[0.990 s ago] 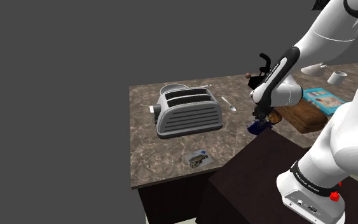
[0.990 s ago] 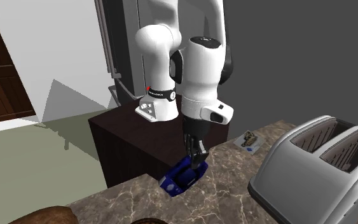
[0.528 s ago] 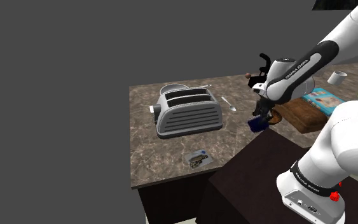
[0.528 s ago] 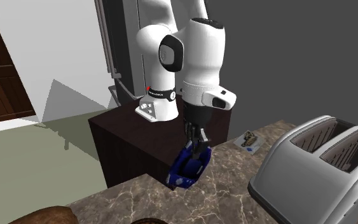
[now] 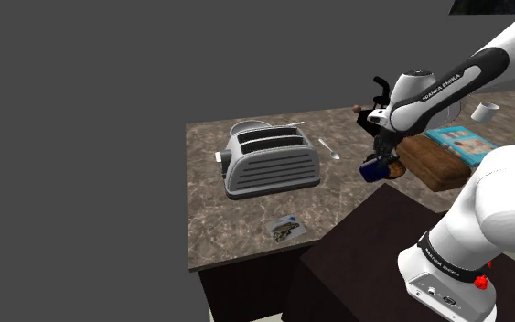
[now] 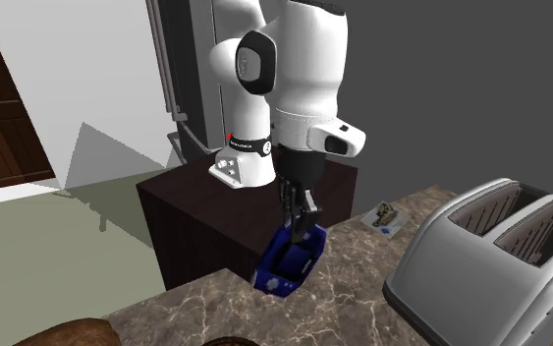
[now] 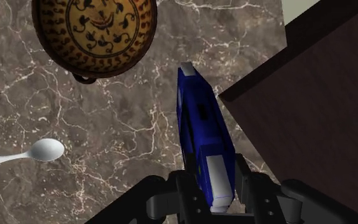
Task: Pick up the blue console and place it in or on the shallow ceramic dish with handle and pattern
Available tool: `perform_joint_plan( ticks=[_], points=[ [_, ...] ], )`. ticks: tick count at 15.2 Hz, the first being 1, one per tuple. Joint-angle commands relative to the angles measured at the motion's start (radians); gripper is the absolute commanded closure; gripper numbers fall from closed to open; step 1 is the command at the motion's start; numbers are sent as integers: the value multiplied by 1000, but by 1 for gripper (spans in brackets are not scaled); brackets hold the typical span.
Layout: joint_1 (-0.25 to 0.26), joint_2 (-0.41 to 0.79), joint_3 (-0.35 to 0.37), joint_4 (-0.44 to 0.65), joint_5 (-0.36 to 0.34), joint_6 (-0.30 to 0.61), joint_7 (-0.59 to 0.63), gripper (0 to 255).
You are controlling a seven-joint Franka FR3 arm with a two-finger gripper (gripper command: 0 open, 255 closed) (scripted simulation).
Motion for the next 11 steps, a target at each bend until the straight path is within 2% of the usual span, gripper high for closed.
perform_joint_plan(
  ticks=[1,3,5,6,7,8,11],
  points=[
    [37,49,-57,56,80,-3,-100,255],
    [84,119,-118,116,198,-2,-223,255],
    [117,210,-159,179,364,-7,-377,255],
    [115,263,-160,214,459,-16,-462,255],
    [95,314,-146,250,547,-29,-541,255],
    [54,358,-115,289,615,-45,-605,255],
    [-78,468,-25,410,749,-101,-741,255]
  ],
)
